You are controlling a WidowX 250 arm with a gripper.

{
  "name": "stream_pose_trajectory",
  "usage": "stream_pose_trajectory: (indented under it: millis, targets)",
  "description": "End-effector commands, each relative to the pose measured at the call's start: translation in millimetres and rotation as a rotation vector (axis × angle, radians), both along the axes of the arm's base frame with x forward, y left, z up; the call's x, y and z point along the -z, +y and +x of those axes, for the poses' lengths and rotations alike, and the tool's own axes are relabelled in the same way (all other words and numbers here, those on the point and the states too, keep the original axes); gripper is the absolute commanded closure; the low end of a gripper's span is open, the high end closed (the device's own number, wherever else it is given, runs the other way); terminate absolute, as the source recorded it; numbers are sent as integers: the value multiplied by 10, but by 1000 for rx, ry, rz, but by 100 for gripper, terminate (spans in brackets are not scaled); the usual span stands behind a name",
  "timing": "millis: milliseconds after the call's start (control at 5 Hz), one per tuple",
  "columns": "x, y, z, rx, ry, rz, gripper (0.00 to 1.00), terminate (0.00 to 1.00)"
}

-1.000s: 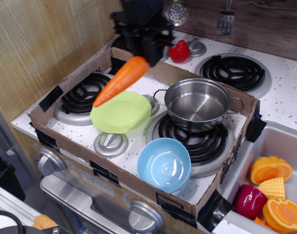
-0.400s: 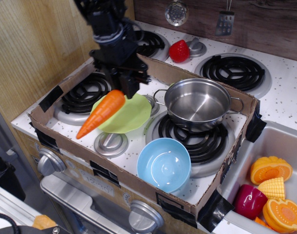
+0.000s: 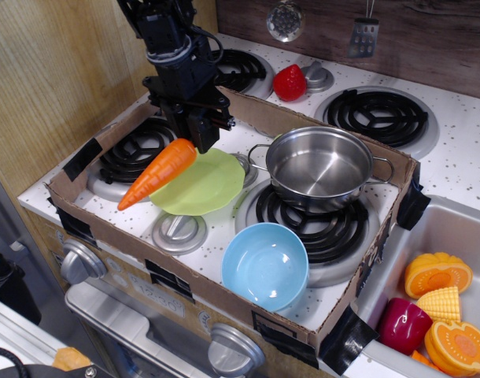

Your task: Put carrot on plate

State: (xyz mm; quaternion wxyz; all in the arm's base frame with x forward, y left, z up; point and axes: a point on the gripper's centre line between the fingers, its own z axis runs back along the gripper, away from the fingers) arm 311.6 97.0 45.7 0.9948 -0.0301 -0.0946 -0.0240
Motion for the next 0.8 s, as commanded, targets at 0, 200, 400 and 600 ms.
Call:
stream_pose_trajectory:
  millis: [0,200,400,600]
  targets:
    - [-67,-64,150,-27,-82,-16,0,0]
    - [-23,-84,117,-43,-110,-42,0,0]
    - [-66,-83,104,-46,-110,-40,0,0]
    - [-172,-88,92,-39,-121,-2,0,0]
